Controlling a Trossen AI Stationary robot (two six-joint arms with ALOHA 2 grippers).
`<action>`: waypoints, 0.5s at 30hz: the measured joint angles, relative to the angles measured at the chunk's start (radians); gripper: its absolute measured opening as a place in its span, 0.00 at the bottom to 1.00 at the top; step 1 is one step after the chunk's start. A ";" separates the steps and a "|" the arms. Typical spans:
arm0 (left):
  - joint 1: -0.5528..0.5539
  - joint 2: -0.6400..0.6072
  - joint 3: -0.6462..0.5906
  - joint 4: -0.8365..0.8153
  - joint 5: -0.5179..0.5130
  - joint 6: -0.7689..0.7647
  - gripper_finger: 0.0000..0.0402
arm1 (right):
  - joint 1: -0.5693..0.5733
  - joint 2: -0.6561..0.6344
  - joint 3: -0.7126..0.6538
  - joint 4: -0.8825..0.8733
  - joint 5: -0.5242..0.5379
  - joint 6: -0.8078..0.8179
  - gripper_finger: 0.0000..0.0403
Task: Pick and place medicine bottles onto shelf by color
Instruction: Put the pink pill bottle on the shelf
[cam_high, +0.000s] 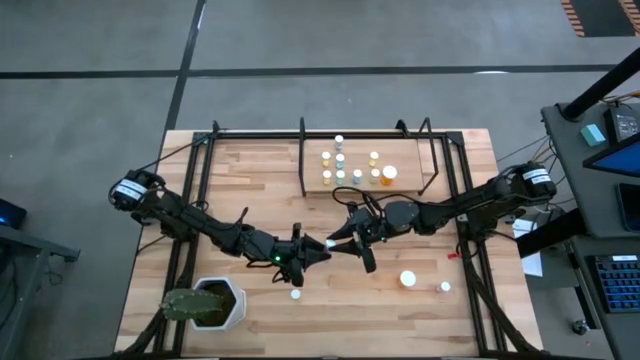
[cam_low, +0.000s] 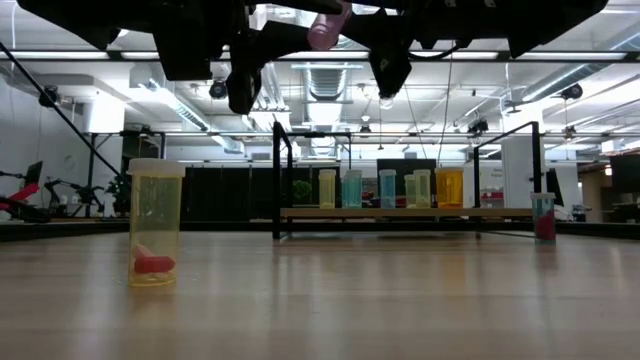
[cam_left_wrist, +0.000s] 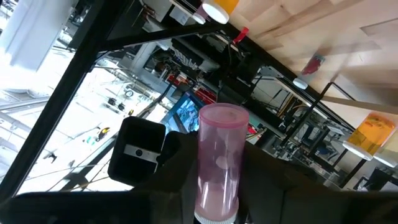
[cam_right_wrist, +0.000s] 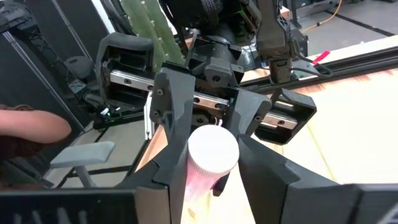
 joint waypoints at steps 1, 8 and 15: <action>0.000 0.000 0.000 0.000 0.000 0.000 0.24 | 0.000 0.000 0.000 0.000 0.000 0.000 0.30; 0.003 0.000 -0.007 0.007 -0.010 -0.003 0.36 | 0.000 0.000 -0.001 -0.013 -0.005 -0.003 0.28; 0.003 0.000 -0.027 0.049 -0.028 -0.127 0.39 | -0.010 -0.078 -0.001 -0.166 0.019 -0.021 0.28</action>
